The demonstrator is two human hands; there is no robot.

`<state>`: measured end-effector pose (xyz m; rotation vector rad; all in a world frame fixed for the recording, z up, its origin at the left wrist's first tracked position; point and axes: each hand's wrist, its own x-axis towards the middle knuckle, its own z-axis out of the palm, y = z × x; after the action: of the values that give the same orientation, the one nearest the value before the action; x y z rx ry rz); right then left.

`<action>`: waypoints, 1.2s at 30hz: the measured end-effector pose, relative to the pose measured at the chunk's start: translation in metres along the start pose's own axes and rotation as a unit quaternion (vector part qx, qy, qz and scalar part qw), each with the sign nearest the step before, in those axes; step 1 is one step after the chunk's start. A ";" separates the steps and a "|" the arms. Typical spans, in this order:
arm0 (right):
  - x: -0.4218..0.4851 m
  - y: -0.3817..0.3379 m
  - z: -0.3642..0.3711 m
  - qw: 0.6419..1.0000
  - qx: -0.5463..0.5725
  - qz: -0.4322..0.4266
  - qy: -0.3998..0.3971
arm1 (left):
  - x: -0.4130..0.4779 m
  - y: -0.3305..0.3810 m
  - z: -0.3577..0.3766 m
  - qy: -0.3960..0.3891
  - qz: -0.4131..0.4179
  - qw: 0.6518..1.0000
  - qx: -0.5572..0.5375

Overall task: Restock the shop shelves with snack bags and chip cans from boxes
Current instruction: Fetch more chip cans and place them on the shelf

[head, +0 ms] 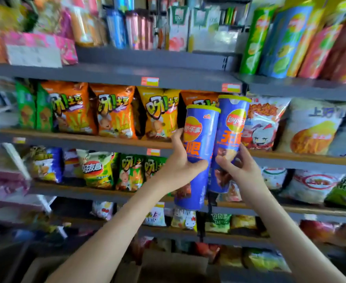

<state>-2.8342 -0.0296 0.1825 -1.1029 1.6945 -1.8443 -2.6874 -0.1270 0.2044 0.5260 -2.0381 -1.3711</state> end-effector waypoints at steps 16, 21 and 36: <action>0.095 -0.108 -0.124 0.984 -0.056 -0.141 0.099 | 0.138 0.127 0.037 0.043 0.170 0.982 -0.074; 0.137 -0.123 -0.198 0.975 -0.053 -0.161 0.143 | 0.186 0.142 0.063 0.090 0.189 0.973 -0.100; 0.324 -0.106 -0.335 0.992 -0.089 -0.091 0.023 | 0.315 0.163 0.174 0.292 0.187 0.938 -0.018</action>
<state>-3.2647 -0.0360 0.3894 -1.3365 1.8683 -1.8671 -3.0341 -0.1445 0.3934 0.4340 -1.5209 -0.8855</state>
